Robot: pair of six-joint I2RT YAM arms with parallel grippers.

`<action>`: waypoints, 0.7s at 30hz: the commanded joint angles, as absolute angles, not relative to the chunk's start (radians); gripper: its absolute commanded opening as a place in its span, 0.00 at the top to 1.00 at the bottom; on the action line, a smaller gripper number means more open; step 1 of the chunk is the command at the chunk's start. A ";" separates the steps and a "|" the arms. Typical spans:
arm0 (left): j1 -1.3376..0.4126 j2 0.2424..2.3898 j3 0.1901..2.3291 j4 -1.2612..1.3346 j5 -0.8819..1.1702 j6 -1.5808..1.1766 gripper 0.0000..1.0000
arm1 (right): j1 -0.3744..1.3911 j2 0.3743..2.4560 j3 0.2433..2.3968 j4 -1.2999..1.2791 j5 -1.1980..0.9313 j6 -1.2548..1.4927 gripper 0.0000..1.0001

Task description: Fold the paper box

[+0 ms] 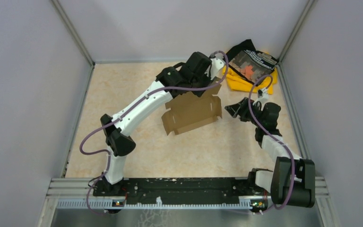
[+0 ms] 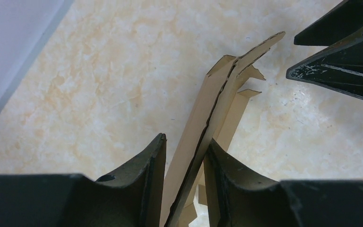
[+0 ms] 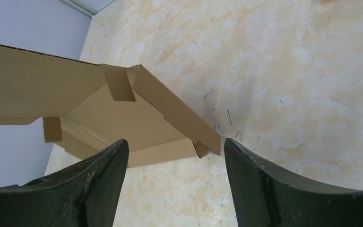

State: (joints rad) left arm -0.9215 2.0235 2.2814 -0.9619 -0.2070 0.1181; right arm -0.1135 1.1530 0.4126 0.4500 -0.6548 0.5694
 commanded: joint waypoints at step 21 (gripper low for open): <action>-1.018 1.871 1.934 -0.655 -0.350 0.233 0.75 | -0.133 1.241 0.374 0.676 -0.650 0.614 0.28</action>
